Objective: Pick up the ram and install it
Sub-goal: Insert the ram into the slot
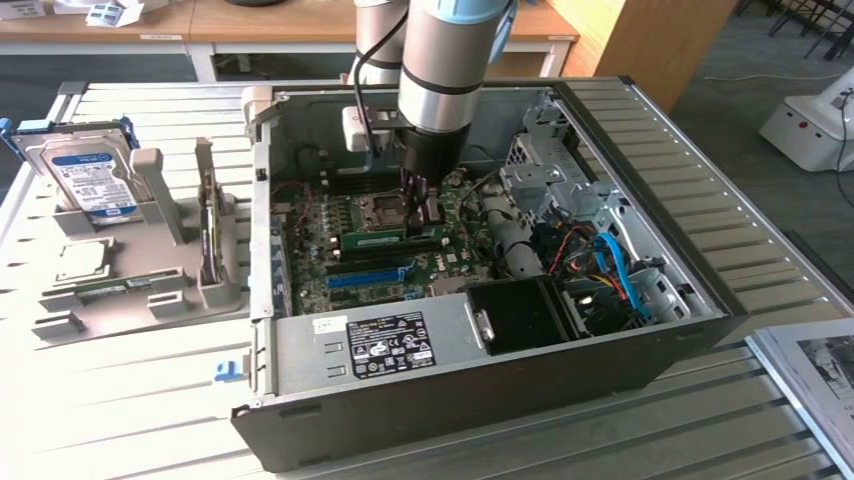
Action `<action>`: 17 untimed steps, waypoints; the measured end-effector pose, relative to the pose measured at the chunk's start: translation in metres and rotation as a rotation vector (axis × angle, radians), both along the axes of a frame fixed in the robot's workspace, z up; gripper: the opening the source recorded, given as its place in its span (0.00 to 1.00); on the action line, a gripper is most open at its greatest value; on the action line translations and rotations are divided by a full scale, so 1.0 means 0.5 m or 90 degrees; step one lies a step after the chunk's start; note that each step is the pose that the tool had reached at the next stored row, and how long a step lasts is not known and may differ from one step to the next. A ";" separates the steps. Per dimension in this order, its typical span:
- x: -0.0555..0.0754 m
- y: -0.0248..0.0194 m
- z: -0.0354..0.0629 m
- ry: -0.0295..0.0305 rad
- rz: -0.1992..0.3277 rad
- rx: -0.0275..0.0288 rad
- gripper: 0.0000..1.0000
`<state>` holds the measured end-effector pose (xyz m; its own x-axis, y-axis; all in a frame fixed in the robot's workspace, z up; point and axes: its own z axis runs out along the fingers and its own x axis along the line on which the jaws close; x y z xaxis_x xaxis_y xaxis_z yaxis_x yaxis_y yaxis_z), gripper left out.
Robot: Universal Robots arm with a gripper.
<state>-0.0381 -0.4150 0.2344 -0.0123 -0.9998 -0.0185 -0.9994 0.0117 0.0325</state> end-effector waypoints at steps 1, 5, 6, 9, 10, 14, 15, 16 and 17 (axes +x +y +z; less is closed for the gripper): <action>0.000 0.0000 0.000 -0.0004 0.000 0.0000 0.12; 0.000 0.0000 0.000 -0.0006 0.000 0.0000 0.12; 0.000 0.0000 0.000 -0.0006 0.000 0.0000 0.12; 0.000 -0.0001 -0.002 -0.0006 0.000 -0.0001 0.12; 0.000 -0.0001 -0.003 -0.0007 0.000 -0.0001 0.12; 0.000 0.0000 -0.005 -0.0008 0.000 -0.0001 0.12; 0.000 0.0000 -0.006 -0.0008 0.000 0.0000 0.12; 0.000 0.0000 -0.006 -0.0008 0.000 -0.0001 0.12; 0.000 0.0000 -0.007 -0.0009 0.000 0.0000 0.12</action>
